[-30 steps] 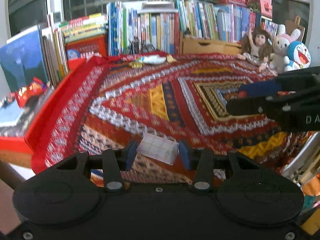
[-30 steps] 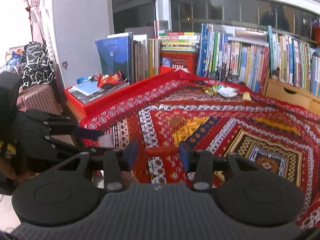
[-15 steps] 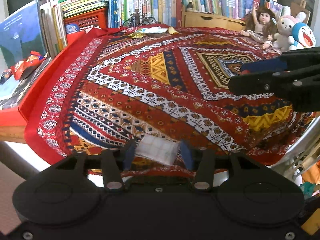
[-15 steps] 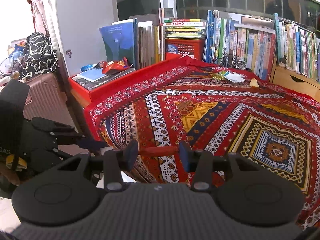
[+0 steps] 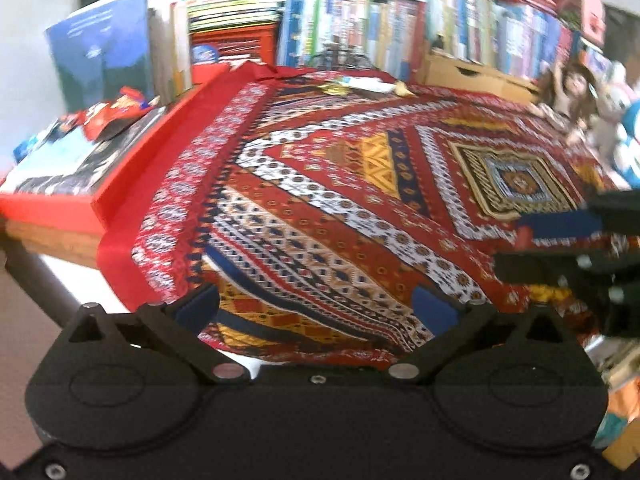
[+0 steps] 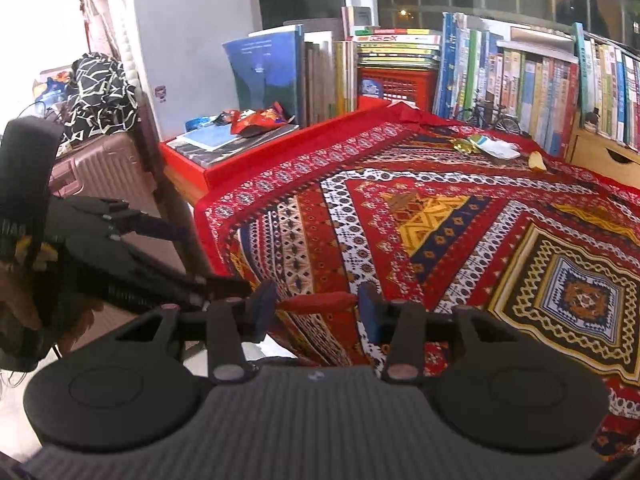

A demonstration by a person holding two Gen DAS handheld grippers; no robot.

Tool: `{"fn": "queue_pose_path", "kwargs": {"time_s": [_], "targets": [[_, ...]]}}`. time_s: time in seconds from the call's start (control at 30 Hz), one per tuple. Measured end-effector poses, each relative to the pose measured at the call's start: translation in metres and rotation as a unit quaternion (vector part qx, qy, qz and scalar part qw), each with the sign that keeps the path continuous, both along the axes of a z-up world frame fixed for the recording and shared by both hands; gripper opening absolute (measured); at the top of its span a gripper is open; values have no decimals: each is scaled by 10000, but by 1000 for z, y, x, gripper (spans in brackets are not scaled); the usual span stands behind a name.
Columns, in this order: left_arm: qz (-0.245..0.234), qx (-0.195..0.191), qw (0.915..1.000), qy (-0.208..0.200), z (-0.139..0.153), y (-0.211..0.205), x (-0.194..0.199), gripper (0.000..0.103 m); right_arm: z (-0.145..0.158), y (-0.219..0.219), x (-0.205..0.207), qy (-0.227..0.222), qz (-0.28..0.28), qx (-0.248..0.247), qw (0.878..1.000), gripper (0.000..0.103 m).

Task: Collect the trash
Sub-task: 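Open the left tool to drop the white packet while the right tool holds the red stick, then open the right tool to drop the red stick off the bed edge, then move both tools back over the litter pile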

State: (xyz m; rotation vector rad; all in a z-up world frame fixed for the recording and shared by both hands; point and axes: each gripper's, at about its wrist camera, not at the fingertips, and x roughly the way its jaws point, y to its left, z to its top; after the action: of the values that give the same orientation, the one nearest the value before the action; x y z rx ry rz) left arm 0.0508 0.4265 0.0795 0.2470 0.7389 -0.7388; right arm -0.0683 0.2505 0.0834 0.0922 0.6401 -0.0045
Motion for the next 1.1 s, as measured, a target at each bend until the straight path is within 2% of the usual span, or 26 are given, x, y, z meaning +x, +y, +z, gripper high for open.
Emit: {"fn": "queue_pose_path", "kwargs": {"time_s": [0.2,0.33,0.43,0.47,0.5,0.57,0.67,0.77,0.9,1.1], "targets": [[424,-268,9984,254,5,18,19,103,0,8,9,2,190,-40,9998,51],[493,-376,9974,375,9,25,24,103,1,14,15,26,338,-88,9994,53],[508,-376,9976,266,11,26,21,103,1,17,21,41,463,-134,9988,76],[515,-344,9978,241,12,27,21,103,0,19,22,52,487,-167,9987,96],[530,-317,9979,219,12,27,20,103,1,21,23,37,501,-218,9985,103],[552,-291,9979,160,11,27,19,103,1,24,24,3,543,-300,9981,103],[609,-282,9977,-67,11,28,17,103,-3,24,30,239,548,-377,9975,103],[623,-303,9973,-241,12,28,16,103,-5,17,29,278,442,-282,9982,103],[673,-500,9964,-86,14,27,17,103,-4,7,27,231,284,-226,9991,103],[569,-548,9968,79,19,15,18,103,0,-7,24,136,107,-175,9997,103]]}}
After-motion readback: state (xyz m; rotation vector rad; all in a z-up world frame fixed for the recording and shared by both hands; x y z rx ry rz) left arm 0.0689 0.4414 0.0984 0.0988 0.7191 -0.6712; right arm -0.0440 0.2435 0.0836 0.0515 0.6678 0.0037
